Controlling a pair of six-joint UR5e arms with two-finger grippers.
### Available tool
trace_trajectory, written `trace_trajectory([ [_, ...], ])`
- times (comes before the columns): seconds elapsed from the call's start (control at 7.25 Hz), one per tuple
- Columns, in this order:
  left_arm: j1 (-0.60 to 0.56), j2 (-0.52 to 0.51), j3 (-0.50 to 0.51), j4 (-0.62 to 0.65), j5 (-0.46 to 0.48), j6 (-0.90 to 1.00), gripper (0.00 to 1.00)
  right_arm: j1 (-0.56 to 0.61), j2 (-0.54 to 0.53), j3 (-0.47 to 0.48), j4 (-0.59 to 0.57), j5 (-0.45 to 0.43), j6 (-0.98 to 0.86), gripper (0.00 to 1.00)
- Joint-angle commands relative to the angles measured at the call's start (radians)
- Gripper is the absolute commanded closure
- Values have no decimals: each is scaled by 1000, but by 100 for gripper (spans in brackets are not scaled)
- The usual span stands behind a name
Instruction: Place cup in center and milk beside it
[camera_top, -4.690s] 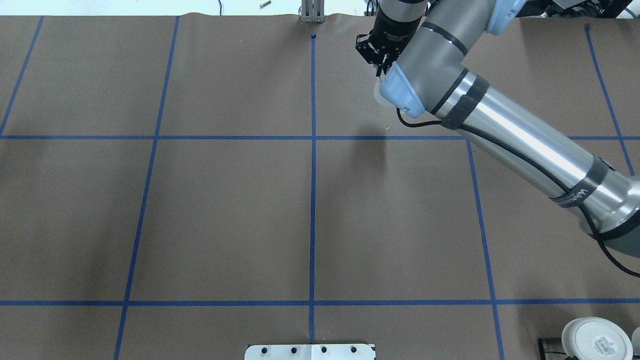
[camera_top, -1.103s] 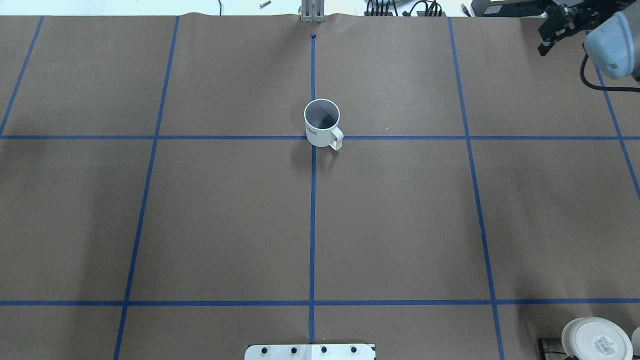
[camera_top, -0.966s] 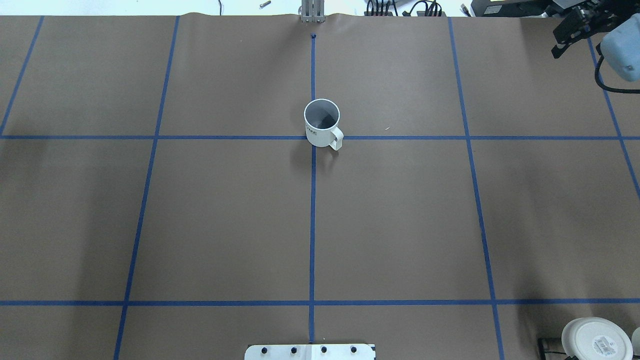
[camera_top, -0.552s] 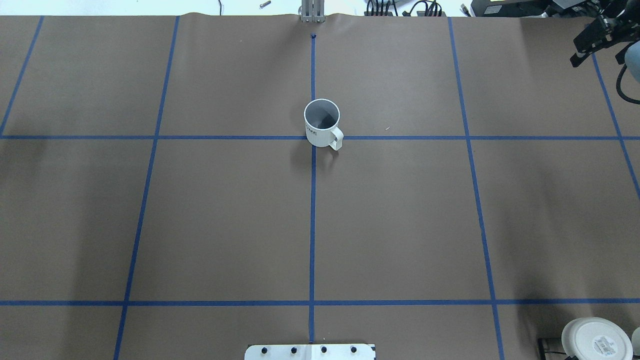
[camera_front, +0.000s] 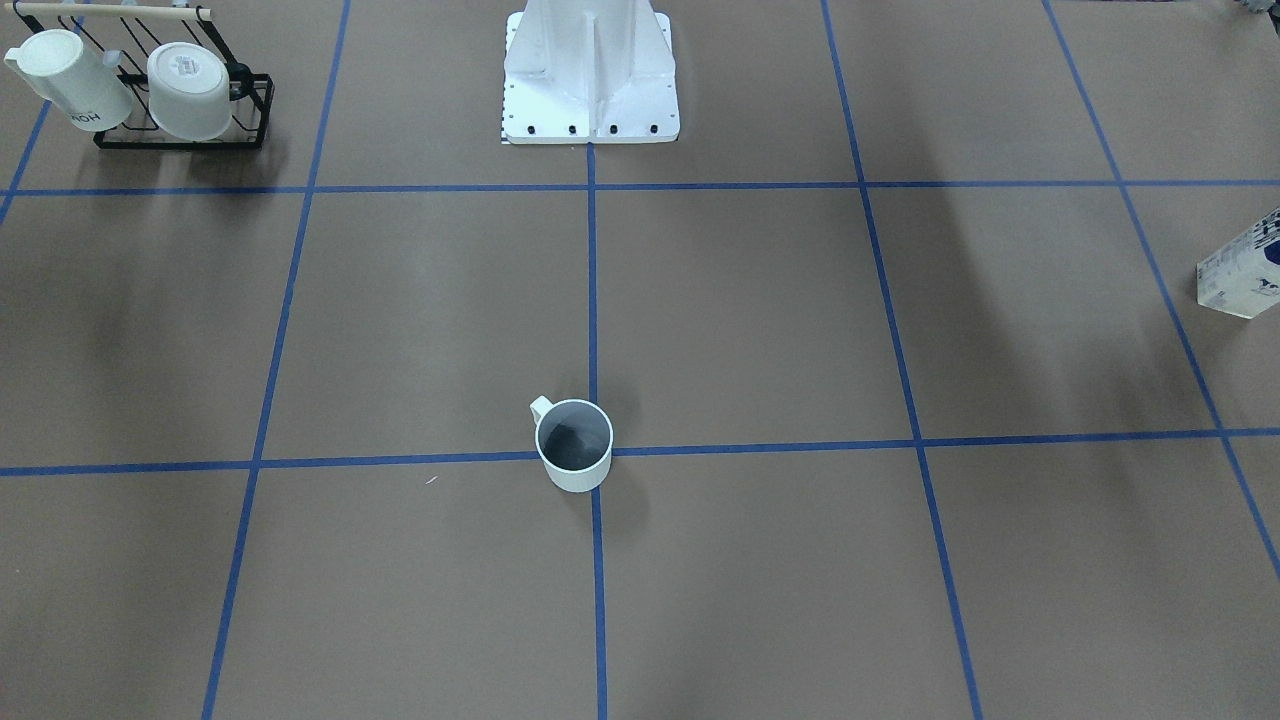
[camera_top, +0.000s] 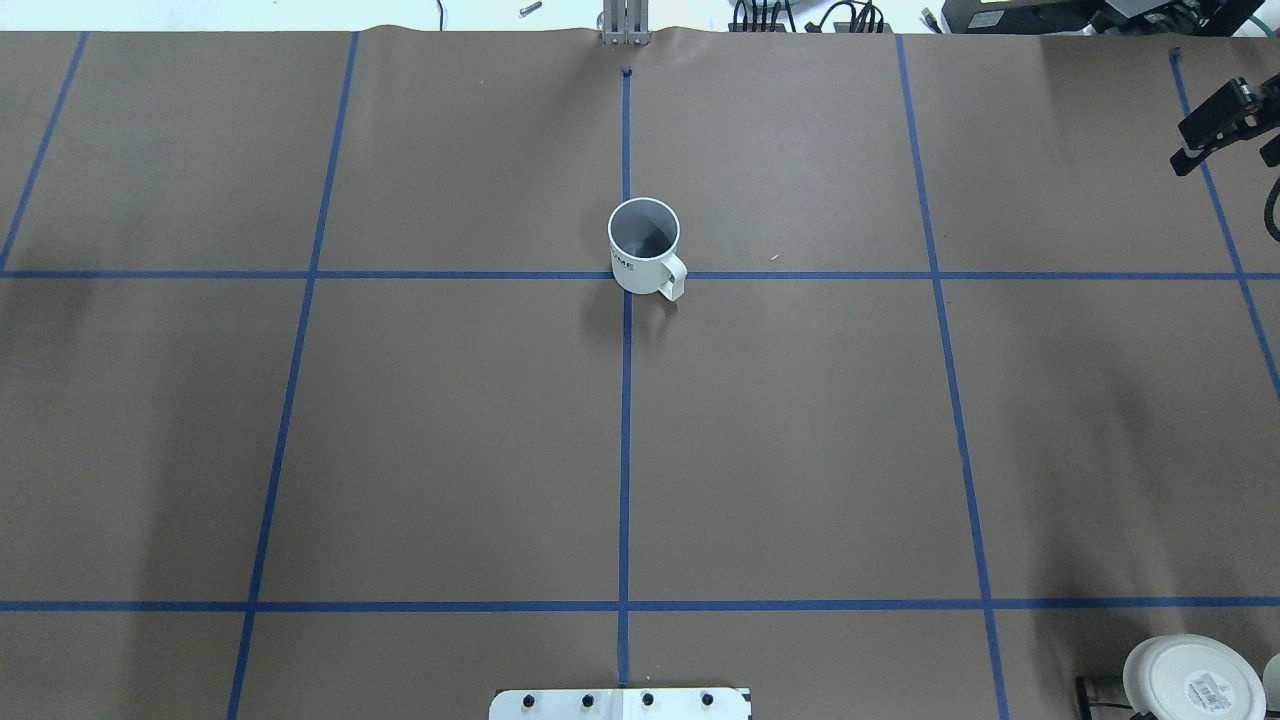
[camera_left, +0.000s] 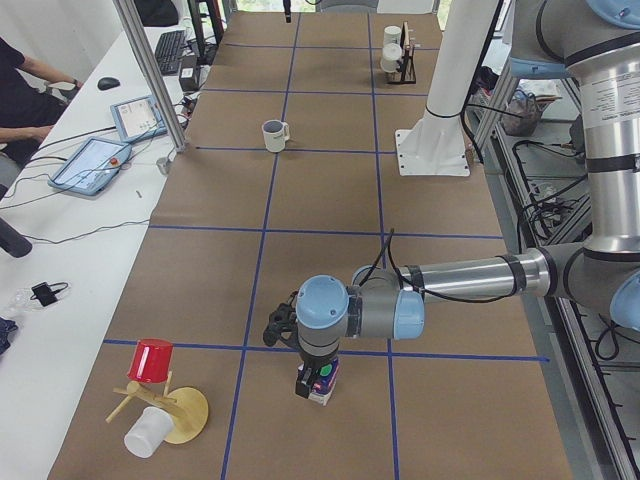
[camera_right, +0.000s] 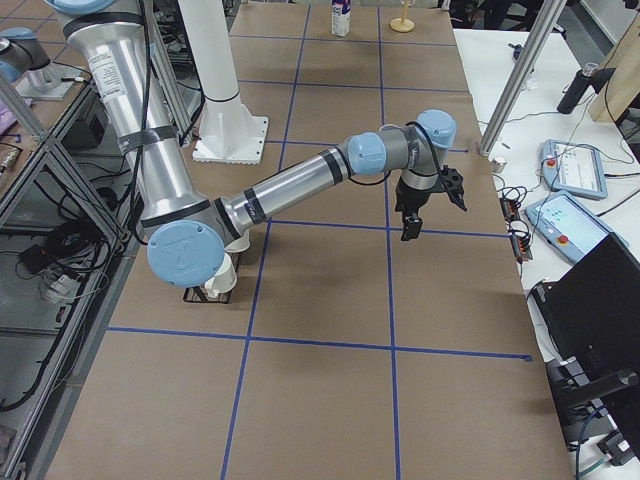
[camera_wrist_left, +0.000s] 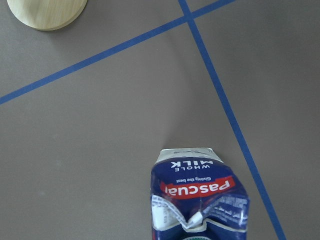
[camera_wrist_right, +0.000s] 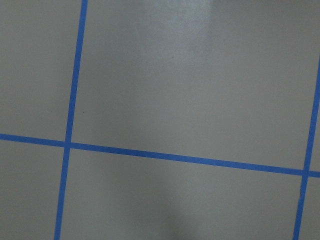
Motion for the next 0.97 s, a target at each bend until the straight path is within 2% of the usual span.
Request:
trace_trajectory([
  [0.0,2,0,0,1,-2,-6,2,17,-22,-5,0,-6,-49,0],
  [0.83,35,0,0,-1,-8,-46,2,21,-53,5,2,-6,-53,0],
])
